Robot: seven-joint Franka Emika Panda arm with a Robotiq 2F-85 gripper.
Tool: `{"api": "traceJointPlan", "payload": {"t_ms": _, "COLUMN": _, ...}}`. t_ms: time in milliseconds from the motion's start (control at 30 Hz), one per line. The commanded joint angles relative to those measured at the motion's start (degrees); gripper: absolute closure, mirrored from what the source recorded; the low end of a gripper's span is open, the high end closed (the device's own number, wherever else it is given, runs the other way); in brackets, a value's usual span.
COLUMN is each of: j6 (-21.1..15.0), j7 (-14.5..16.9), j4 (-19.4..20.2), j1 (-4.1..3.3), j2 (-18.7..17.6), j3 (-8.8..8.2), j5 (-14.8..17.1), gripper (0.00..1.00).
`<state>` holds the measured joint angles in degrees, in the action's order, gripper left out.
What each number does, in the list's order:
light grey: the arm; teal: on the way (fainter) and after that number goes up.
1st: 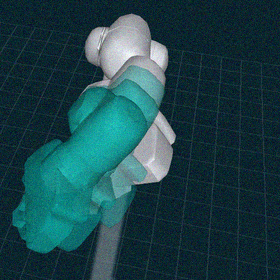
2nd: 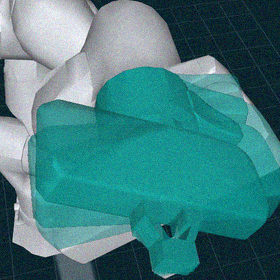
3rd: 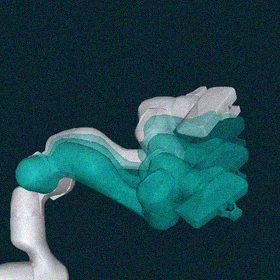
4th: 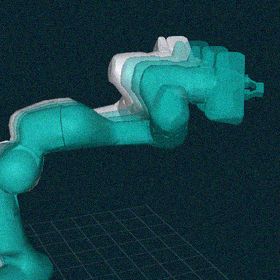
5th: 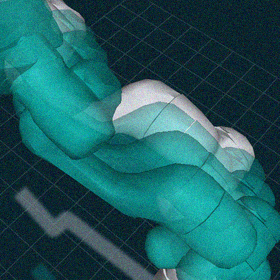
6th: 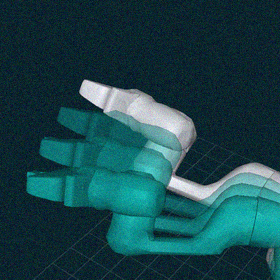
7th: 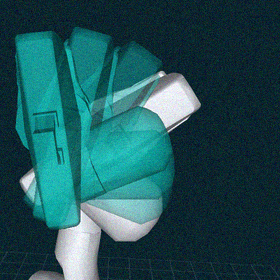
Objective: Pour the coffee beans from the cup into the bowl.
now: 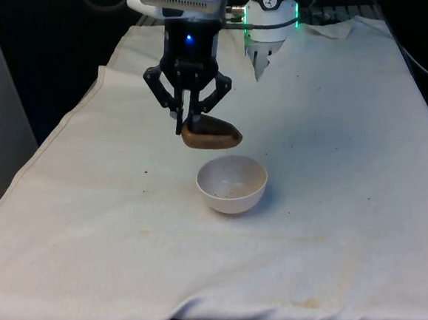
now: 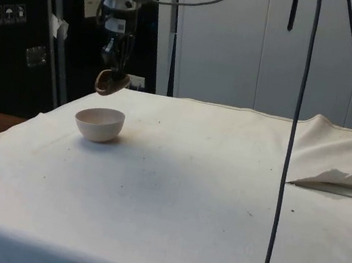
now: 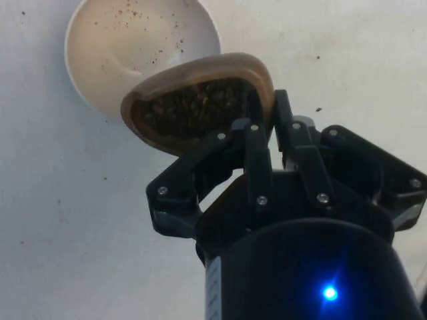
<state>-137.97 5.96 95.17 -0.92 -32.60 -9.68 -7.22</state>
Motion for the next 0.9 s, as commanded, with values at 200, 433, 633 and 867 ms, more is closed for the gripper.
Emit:
{"api": "traceJointPlan", "payload": {"t_ms": 200, "j6": 1.95, "j7": -2.92, "j4": -2.41, "j1": -0.92, "j2": -1.43, "j3": -0.46, "j5": -4.24, "gripper": 1.0}}
{"api": "traceJointPlan", "payload": {"t_ms": 433, "j6": 3.55, "j7": -5.1, "j4": -4.58, "j1": -1.49, "j2": -2.64, "j3": -0.4, "j5": -7.79, "gripper": 1.0}}
{"api": "traceJointPlan", "payload": {"t_ms": 633, "j6": 5.79, "j7": -7.05, "j4": -6.19, "j1": -2.06, "j2": -3.44, "j3": -0.17, "j5": -11.23, "gripper": 1.0}}
{"api": "traceJointPlan", "payload": {"t_ms": 867, "j6": 8.14, "j7": -8.88, "j4": -7.85, "j1": -2.69, "j2": -4.24, "j3": 0.11, "j5": -14.67, "gripper": 1.0}}
